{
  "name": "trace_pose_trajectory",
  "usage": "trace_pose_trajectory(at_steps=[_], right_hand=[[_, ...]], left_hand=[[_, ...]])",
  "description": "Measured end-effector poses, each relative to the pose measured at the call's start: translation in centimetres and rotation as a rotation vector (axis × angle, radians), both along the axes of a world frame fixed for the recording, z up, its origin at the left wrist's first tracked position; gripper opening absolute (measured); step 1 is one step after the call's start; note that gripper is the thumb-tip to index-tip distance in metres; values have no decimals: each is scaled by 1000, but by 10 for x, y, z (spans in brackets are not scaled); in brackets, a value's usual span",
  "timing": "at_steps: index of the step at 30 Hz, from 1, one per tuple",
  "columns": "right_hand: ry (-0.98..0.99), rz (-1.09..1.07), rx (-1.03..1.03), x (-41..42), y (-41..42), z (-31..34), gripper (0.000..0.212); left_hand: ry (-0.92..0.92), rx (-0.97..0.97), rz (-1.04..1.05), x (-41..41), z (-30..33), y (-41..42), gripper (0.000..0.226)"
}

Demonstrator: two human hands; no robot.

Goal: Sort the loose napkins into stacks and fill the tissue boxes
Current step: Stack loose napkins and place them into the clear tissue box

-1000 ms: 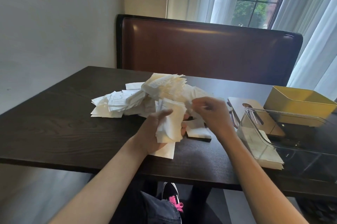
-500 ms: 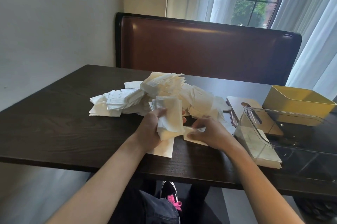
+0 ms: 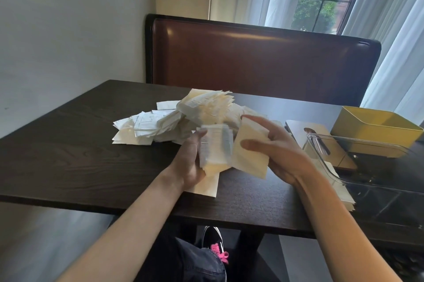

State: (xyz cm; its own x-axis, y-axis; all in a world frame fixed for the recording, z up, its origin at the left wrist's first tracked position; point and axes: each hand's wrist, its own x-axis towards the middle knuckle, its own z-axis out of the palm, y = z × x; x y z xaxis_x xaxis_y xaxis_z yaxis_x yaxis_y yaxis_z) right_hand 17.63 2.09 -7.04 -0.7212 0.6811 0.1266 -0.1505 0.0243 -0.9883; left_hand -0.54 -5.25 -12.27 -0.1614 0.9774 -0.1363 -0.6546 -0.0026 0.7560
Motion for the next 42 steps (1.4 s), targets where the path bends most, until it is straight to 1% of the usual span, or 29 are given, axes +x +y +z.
trace_pose_trajectory(at_steps=[2,3,5,6,8,10,11,13,16,18,20,22,23,24,25,27,29,32,34,35,37,39,40,42], right_hand=[[33,61,-2,-6,-7,7,53],[-3,46,46,-9,-9,8,46],[-157,-90,232,-18,-8,8,28],[-244,-176,323,-22,-5,6,24],[-359,-278,427,-29,-1,1,30],[-437,-308,494,-32,4,-3,37],[-469,-305,520,-31,5,-4,34],[-472,-284,481,-28,9,-5,24],[-337,-286,287,-22,9,-2,28],[-276,-292,256,-18,7,3,29],[-226,-203,227,-15,4,8,27],[-161,-24,129,-12,2,13,30],[-156,37,112,-13,1,15,31],[-180,44,151,-15,1,14,31],[-234,-1,230,-19,1,13,30],[-368,-167,404,-27,3,8,33],[-389,-252,457,-32,7,0,37],[-260,-375,403,-31,15,-9,29],[-204,-479,385,-29,16,-13,22],[-231,-497,402,-29,16,-17,18],[-379,-430,465,-32,15,-27,17],[-545,-286,520,-40,11,-40,23],[-623,-225,589,-44,8,-46,28],[-765,-127,803,-50,6,-57,42]], left_hand=[[-22,26,-103,4,4,-2,53],[-30,34,-142,5,6,-3,56],[-29,29,-192,8,9,-5,64],[-24,26,-217,8,9,-6,69],[-2,9,-256,9,10,-8,76],[27,-2,-282,9,10,-9,76],[37,-5,-296,9,9,-9,75],[48,-15,-298,8,9,-9,73],[53,-34,-277,7,9,-7,71],[73,-46,-266,7,8,-7,73],[52,-47,-264,6,7,-5,79],[29,-40,-250,6,6,-3,83],[23,-37,-247,6,5,-2,84],[24,-37,-249,6,4,-1,85],[29,-33,-256,6,4,-1,87],[17,-20,-288,6,3,-1,87],[31,13,-292,6,3,-4,77],[108,24,-152,2,-2,-4,43],[163,-9,24,-4,-5,-3,39],[157,-21,111,-8,-8,-1,40],[92,-33,270,-14,-12,2,45],[72,-41,383,-16,-13,5,46],[73,-47,422,-16,-13,5,46],[72,-61,450,-16,-13,6,56]])
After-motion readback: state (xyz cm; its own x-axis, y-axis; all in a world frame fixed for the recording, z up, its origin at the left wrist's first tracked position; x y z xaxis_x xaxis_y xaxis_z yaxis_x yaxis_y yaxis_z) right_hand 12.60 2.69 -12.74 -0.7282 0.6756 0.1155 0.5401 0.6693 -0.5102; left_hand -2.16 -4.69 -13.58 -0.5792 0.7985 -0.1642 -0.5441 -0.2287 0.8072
